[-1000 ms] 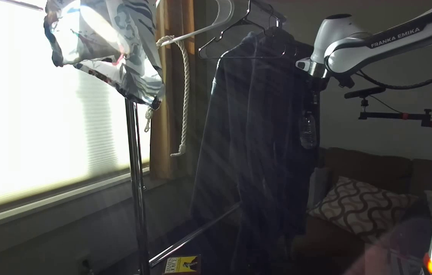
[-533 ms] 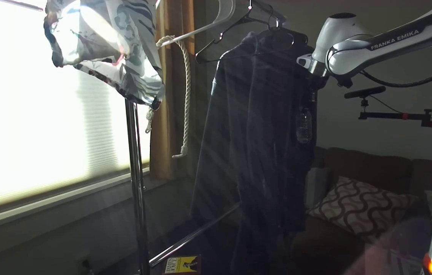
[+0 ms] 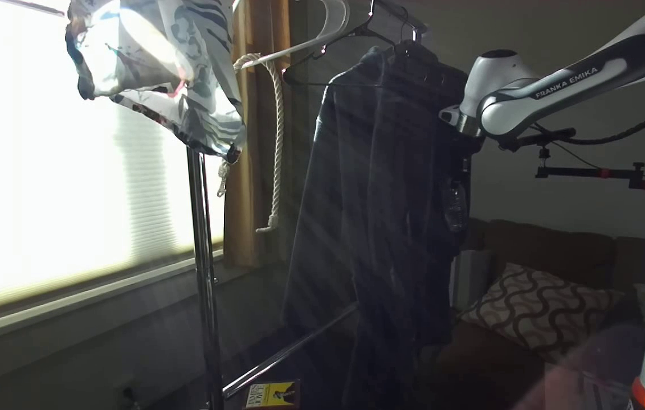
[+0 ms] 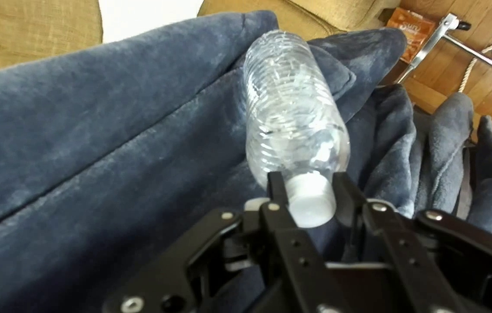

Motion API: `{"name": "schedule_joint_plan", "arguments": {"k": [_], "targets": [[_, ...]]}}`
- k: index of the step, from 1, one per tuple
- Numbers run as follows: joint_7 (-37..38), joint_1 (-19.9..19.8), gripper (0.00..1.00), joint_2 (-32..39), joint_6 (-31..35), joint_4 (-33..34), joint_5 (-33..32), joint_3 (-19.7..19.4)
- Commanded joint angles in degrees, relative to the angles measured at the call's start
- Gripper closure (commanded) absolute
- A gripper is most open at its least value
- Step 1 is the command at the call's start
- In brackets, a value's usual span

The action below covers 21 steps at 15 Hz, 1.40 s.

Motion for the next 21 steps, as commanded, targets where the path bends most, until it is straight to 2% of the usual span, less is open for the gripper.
{"name": "schedule_joint_plan", "arguments": {"k": [1, 6, 8, 10, 12, 16, 19, 20, 21], "targets": [[0.58, -0.23, 0.92, 1.31, 2.71, 0.11, 0.64, -0.54], [-0.39, 0.75, 0.92, -4.26, 6.16, -0.51, 3.63, -0.08], [-0.90, 1.53, 0.92, -6.83, 5.28, -0.51, 6.34, -0.63], [1.17, 1.46, 0.92, -9.18, 1.01, -0.14, 10.20, -0.46], [4.66, -0.56, 0.92, -11.37, -3.49, 0.01, 10.94, 0.86], [12.85, -3.38, 0.92, -15.23, -4.94, -2.33, 8.42, 1.94], [16.46, -3.77, 0.92, -17.39, -5.73, -4.22, 9.09, 2.06], [14.11, -2.28, 0.92, -14.23, -5.07, -1.56, 8.87, 0.83], [14.42, -2.31, 0.69, -14.43, -5.08, -1.91, 8.90, 0.86]]}}
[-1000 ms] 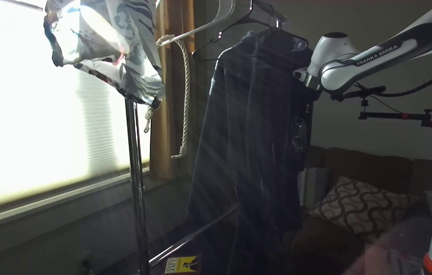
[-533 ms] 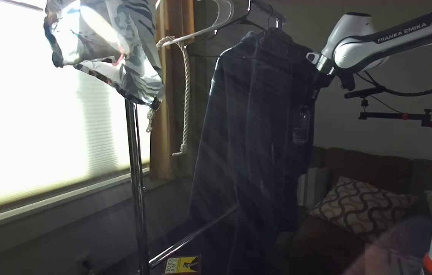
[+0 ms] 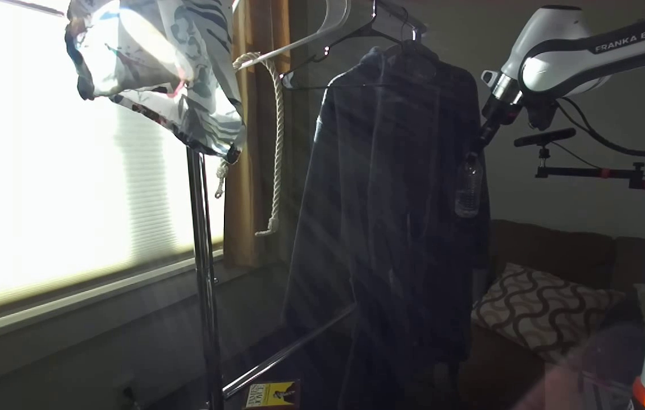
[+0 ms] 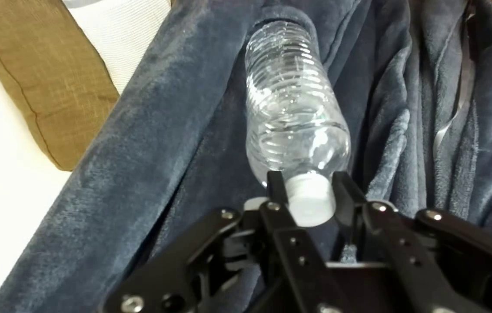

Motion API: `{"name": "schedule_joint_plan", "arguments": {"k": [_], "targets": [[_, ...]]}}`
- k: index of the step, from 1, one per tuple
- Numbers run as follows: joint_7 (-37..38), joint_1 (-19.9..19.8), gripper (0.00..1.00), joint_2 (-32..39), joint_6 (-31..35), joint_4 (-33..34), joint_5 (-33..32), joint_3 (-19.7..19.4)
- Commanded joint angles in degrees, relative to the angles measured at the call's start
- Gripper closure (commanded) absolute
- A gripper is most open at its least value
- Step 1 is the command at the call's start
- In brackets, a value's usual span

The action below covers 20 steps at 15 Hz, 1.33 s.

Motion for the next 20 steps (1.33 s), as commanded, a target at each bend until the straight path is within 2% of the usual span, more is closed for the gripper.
{"name": "schedule_joint_plan", "arguments": {"k": [1, 5, 12, 14, 15, 18, 19, 20], "targets": [[0.42, 0.76, 0.92, -0.10, -0.31, 0.20, -0.56, -0.49], [-0.08, 1.44, 0.92, 0.39, 4.78, -1.75, -0.29, -1.97], [-0.91, 1.48, 0.92, 0.95, 9.30, -3.72, 0.22, -3.61], [-2.19, 2.06, 0.92, 0.68, 7.52, -2.85, 0.73, -3.34], [-0.50, 1.01, 0.69, 1.98, 7.86, -2.91, 0.17, -2.76], [-0.90, 1.25, 0.69, 1.85, 7.85, -2.81, 0.16, -2.77], [-0.91, 1.27, 0.92, 1.85, 7.85, -2.81, 0.16, -2.77], [-0.39, 0.94, 0.92, 1.71, 8.11, -2.94, 0.16, -2.74]]}}
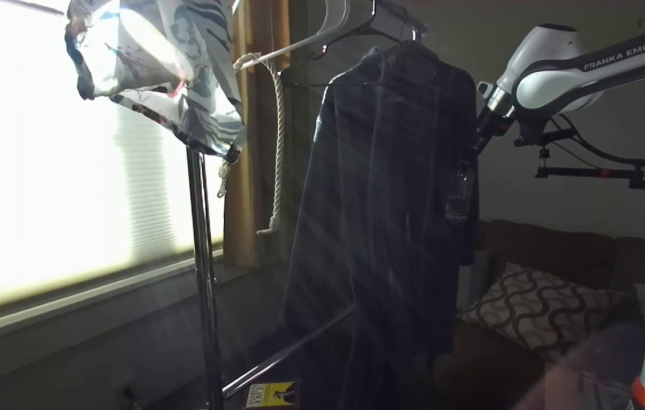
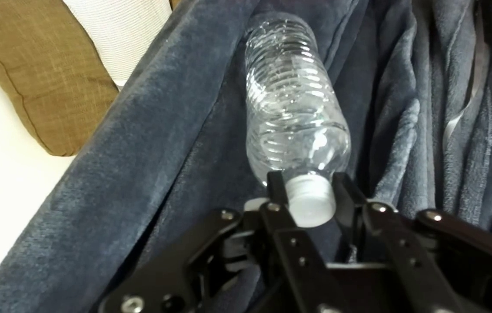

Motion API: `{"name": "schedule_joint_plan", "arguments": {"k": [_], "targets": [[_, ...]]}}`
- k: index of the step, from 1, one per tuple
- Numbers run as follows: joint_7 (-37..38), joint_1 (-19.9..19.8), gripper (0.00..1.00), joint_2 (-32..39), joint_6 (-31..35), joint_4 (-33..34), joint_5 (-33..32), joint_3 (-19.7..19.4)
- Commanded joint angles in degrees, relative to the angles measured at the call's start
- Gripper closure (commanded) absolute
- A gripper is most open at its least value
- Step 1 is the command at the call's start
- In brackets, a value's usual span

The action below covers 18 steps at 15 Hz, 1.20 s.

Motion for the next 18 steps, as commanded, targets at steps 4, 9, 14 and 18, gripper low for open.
{"name": "schedule_joint_plan", "arguments": {"k": [4, 9, 14, 18], "targets": [[-1.32, -1.66, 0.92, -4.57, -12.67, 1.42, -0.68, 1.85], [-0.15, -2.25, 0.92, -10.88, -20.78, 2.04, -3.29, 3.10], [0.71, -1.08, 0.69, -10.38, -20.54, 2.46, -3.39, 2.13], [-1.68, 0.50, 0.92, -11.72, -23.93, 2.86, -0.61, 0.20]]}}
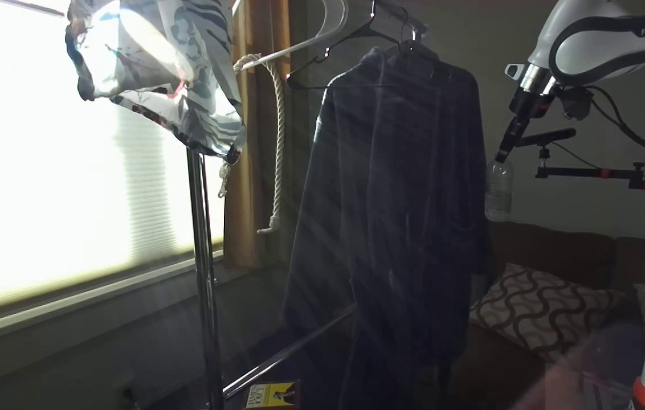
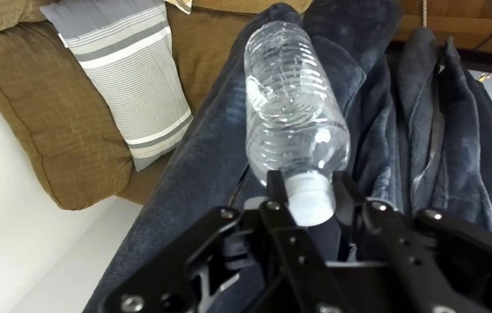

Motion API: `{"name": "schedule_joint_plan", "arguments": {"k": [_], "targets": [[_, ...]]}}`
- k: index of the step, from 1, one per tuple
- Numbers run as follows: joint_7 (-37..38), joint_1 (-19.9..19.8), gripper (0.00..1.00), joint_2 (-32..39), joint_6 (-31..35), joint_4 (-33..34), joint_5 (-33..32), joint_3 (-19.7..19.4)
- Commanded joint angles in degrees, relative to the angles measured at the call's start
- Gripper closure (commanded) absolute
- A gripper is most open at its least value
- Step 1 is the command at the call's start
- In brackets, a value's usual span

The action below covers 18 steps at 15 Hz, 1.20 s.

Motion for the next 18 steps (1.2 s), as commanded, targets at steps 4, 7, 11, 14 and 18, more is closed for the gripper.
{"name": "schedule_joint_plan", "arguments": {"k": [4, 7, 11, 14, 18], "targets": [[-3.24, 3.28, 0.92, -5.08, -5.27, 0.07, 3.11, -6.52], [-5.13, 4.91, 0.92, -8.49, -4.54, -0.13, 6.91, -10.46], [-5.95, 5.43, 0.92, -11.52, -3.05, -1.87, 8.61, -11.52], [-4.11, 4.91, 0.92, -12.37, 3.58, -4.58, 6.75, -10.70], [-2.89, 5.05, 0.92, -12.57, 10.70, -8.16, 7.22, -8.95]]}}
